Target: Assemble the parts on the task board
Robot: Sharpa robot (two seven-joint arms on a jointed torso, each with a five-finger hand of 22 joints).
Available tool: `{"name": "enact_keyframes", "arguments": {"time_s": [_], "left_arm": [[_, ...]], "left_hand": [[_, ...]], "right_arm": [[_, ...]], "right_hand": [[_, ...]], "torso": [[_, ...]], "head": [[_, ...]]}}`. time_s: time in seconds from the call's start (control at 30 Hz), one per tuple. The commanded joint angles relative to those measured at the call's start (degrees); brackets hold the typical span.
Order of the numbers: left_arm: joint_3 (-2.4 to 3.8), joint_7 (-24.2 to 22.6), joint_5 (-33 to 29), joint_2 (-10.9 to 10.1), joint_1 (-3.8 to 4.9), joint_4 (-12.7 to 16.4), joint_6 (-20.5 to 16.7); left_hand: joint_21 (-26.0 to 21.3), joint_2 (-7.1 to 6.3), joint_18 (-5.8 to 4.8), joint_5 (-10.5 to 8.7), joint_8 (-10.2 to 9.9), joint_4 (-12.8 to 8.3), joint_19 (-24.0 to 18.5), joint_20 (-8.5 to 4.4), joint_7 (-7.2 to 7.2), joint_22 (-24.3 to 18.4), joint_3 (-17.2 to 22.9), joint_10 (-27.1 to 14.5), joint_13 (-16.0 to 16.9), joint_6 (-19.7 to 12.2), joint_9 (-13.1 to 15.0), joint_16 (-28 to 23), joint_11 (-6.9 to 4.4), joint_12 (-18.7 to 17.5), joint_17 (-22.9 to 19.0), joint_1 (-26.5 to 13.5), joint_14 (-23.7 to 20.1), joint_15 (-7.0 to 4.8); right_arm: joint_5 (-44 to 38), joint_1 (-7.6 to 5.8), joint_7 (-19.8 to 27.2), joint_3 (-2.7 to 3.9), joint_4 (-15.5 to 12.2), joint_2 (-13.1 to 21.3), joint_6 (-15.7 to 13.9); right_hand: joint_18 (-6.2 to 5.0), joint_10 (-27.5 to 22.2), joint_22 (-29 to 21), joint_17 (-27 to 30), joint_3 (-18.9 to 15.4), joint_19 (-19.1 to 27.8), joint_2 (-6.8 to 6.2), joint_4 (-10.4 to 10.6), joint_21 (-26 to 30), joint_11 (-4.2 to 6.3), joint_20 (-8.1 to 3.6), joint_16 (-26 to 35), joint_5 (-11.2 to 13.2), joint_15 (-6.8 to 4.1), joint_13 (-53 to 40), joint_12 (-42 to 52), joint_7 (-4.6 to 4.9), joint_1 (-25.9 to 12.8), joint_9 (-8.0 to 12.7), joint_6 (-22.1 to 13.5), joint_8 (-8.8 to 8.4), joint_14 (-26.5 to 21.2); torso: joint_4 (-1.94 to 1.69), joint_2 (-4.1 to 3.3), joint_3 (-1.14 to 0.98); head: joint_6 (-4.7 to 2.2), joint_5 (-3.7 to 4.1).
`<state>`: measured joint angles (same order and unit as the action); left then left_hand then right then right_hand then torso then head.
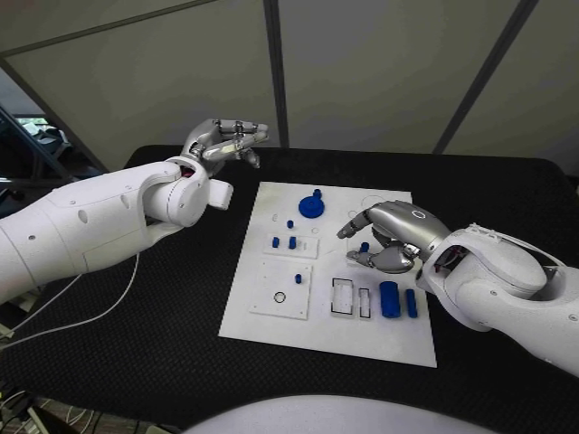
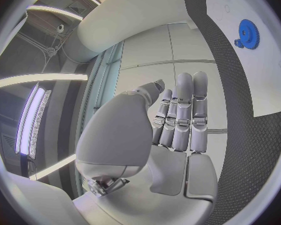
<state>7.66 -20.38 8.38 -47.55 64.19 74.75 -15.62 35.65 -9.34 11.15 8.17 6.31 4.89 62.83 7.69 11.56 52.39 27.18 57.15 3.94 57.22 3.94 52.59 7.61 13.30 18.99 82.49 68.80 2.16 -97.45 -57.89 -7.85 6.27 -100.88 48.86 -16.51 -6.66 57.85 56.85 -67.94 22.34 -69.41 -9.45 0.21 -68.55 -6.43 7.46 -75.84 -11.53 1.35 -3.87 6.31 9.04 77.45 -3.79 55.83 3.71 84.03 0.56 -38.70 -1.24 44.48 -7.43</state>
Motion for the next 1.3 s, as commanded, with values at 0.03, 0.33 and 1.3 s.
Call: {"name": "enact_keyframes", "arguments": {"time_s": [0.03, 0.33, 1.3], "left_arm": [[0.00, -0.2, -0.2, 0.2, 0.10, -0.1, 0.7], [-0.02, -0.2, -0.2, 0.5, 0.03, -0.4, 0.8], [-0.03, -0.2, -0.2, 0.5, 0.00, -0.6, 0.7]], "left_hand": [[-0.2, 0.10, -0.69, -0.24, 0.4, -0.2, -0.3, -0.03, 0.04, -0.1, 0.0, -0.2, -0.1, -0.4, -0.1, -0.2, 0.00, 0.2, -0.1, 0.3, -0.4, 0.05], [-0.2, 0.10, -0.69, -0.24, 0.4, -0.2, -0.3, -0.03, 0.04, -0.1, 0.0, -0.2, -0.1, -0.4, -0.1, -0.2, 0.00, 0.2, -0.1, 0.3, -0.4, 0.05], [-0.2, 0.10, -0.69, -0.25, 0.4, -0.2, -0.3, -0.02, 0.04, -0.1, 0.0, -0.3, -0.1, -0.4, -0.1, -0.2, 0.00, 0.3, -0.1, 0.3, -0.4, 0.06]], "right_arm": [[-0.1, -0.24, -4.9, 0.35, 0.5, 0.8, 3.6], [-2.0, -0.35, -6.3, 0.65, 1.6, 1.1, 5.3], [-3.7, -0.31, -5.9, 0.65, 4.1, -1.6, 9.9]], "right_hand": [[-0.61, -0.9, -0.5, 0.4, -1.3, 0.4, -0.16, 0.5, 0.5, -0.05, 0.00, 0.4, 0.6, 0.10, 0.1, 0.4, 0.21, -0.2, 0.0, -1.1, -0.17, 1.7], [-0.73, -2.3, -1.4, 1.2, -3.4, 0.6, 0.22, 1.3, 1.3, -0.22, 0.11, 1.0, 1.7, 0.23, 0.1, 1.1, 0.39, 0.7, -0.1, -1.8, -0.09, 1.5], [0.31, 11.5, 3.7, -1.1, 0.1, -3.4, 3.90, 2.0, -2.3, 3.04, -2.11, -1.1, 2.2, -2.36, -0.4, 5.3, -1.76, 4.3, -1.7, 9.2, 3.34, 2.4]], "torso": [[-0.01, -0.02, 0.00], [0.02, -0.12, -0.06], [-0.06, -0.14, -0.09]], "head": [[-1.23, 1.87], [-1.89, 3.62], [-0.98, 4.12]]}}
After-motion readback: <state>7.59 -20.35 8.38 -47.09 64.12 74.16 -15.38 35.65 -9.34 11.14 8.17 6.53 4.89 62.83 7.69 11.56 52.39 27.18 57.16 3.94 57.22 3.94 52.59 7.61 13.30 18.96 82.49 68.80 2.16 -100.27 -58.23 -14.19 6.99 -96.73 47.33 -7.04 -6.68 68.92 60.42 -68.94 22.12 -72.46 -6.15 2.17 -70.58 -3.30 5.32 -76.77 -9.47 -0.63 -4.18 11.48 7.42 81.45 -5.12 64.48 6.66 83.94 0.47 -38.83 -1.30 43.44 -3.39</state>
